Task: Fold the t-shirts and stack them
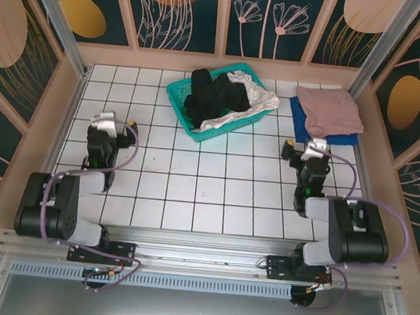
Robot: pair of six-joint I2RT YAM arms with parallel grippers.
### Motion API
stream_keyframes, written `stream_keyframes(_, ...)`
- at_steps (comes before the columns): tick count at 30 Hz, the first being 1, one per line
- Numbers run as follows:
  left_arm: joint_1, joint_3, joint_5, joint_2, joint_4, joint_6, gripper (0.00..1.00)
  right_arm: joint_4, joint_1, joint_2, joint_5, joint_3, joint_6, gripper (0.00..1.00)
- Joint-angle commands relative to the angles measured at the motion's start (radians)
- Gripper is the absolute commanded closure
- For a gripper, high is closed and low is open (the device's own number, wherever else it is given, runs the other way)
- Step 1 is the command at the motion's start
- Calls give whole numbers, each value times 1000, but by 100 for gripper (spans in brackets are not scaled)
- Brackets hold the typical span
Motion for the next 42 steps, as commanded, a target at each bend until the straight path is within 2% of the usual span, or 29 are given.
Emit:
stream_keyframes(1, 1, 249, 35, -173, -428, -207, 1, -152, 93, -172, 96, 111, -108, 1)
stream_keyframes(2, 1, 306, 64, -210, -507, -284, 1, -148, 100, -217, 105, 112, -39, 1)
stream_keyframes(3, 1, 358, 72, -243, -611, -375, 1, -168, 100, -264, 162, 104, 94, 1)
stream_keyframes(5, 1, 413, 100, -285, -709, -452, 1, -362, 88, -381, 284, 95, 365, 1)
stream_keyframes(6, 1, 400, 212, -304, -664, -431, 1, -385, 53, -431, 213, 71, 422, 1)
stream_keyframes(7, 1, 382, 317, -316, -613, -409, 1, -387, 3, -463, 15, 56, 392, 1)
stream_keyframes(8, -6, 369, 379, -324, -592, -399, 1, -409, -51, -483, -180, 57, 371, 1)
stream_keyframes(9, -27, 374, 380, -323, -615, -386, 1, -481, -78, -490, -250, 81, 390, 1)
stream_keyframes(10, -61, 390, 361, -317, -654, -349, 1, -550, -82, -486, -253, 108, 405, 1)
stream_keyframes(13, -240, 446, 257, -250, -766, -195, 1, -699, -84, -446, -300, 171, 392, 1)
stream_keyframes(16, -408, 499, 205, -141, -824, -72, 1, -761, -85, -408, -369, 194, 391, 1)
stream_keyframes(18, -493, 559, 174, -51, -875, 10, 1, -776, -86, -400, -365, 185, 432, 1)
stream_keyframes(22, -555, 694, 210, 133, -1015, 146, 1, -787, -94, -395, -373, 168, 441, 1)
stream_keyframes(27, -580, 837, 67, 316, -1150, 271, 3, -820, -104, -393, -381, 165, 425, 1)
stream_keyframes(33, -581, 934, 37, 470, -1213, 357, 7, -838, -114, -399, -381, 140, 422, 1)
stream_keyframes(37, -586, 1023, 37, 571, -1283, 373, 17, -827, -122, -408, -372, 110, 417, 1)
stream_keyframes(39, -591, 1062, 28, 613, -1320, 368, 28, -834, -124, -408, -368, 107, 405, 1)
stream_keyframes(42, -593, 1095, 11, 641, -1351, 336, 50, -848, -134, -406, -360, 107, 381, 1)
